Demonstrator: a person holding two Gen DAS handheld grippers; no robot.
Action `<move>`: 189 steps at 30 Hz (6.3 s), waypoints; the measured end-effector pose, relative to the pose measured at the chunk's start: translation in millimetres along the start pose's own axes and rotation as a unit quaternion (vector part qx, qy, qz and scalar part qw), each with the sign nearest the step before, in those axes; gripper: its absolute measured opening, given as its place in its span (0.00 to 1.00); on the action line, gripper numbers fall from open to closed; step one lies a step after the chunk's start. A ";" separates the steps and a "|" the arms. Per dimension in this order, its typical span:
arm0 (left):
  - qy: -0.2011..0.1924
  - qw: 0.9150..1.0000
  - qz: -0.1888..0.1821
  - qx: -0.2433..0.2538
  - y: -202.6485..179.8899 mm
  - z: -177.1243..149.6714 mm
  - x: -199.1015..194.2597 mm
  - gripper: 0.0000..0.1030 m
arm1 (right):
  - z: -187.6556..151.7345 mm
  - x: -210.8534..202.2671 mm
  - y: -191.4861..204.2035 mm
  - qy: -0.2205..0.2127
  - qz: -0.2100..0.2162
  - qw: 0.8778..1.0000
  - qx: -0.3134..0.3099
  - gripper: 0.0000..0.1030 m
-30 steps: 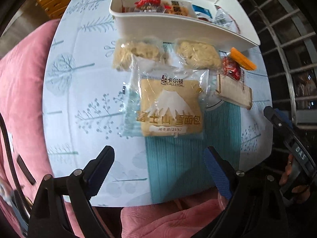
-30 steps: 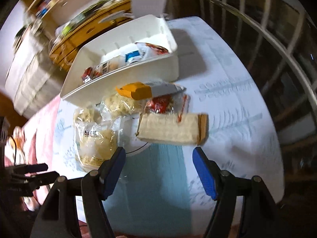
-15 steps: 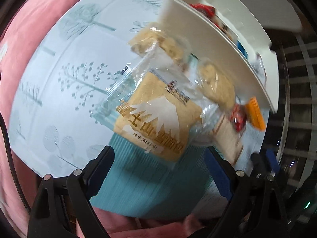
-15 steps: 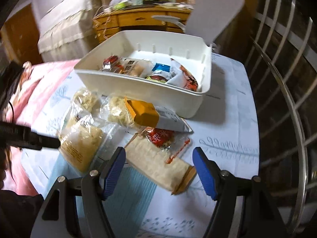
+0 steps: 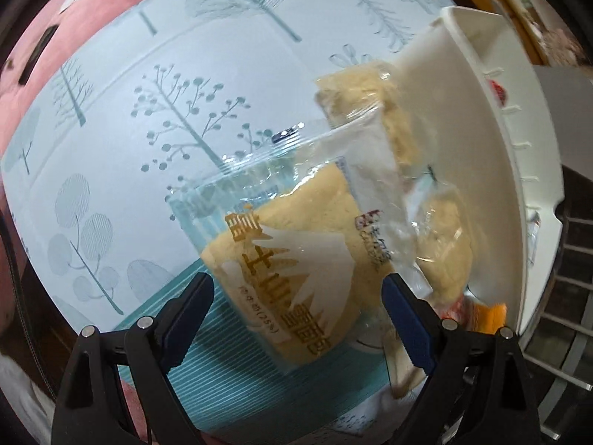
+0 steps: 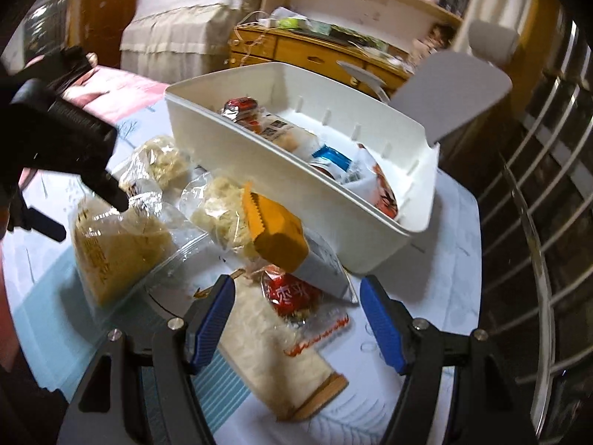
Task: Organize snacks
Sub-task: 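Grasp the Fuji-mountain bread bag with the left tool while the right tool grasps the orange wafer packet, then carry both packets into the white tray and open both tools to release them, then withdraw both tools from the tray back over the remaining snacks, then grasp a clear crumbly cake bag with the left tool while the right tool grasps the brown paper bag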
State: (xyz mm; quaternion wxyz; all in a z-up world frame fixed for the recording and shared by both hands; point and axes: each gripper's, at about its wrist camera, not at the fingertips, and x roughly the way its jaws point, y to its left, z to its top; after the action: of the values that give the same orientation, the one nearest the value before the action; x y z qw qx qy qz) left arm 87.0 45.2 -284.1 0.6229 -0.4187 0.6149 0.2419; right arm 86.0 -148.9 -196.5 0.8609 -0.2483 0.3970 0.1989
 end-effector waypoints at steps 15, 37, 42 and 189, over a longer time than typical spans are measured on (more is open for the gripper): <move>0.013 0.993 0.025 -0.110 -3.3 9.9 33.0 1.00 | -0.9 19.8 1.6 -0.018 0.019 0.999 -0.020 0.67; 0.010 0.990 0.059 -0.127 -29.7 22.6 60.6 1.00 | 5.6 26.7 0.1 0.001 0.026 0.998 -0.048 0.29; 0.003 0.991 0.060 -0.116 -30.1 22.1 59.3 0.93 | 3.6 24.3 -2.2 0.003 0.007 0.999 -0.053 0.23; -0.073 0.757 -0.099 0.642 -116.9 -9.3 -31.6 0.81 | -95.5 -17.3 -45.2 0.229 0.101 0.580 0.775 0.66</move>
State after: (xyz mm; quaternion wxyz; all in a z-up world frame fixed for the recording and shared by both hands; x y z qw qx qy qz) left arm 173.2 -17.8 -226.3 0.8091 0.0393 0.5338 -0.2427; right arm 44.1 -243.4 -224.5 0.5809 0.5178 0.6067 -0.1621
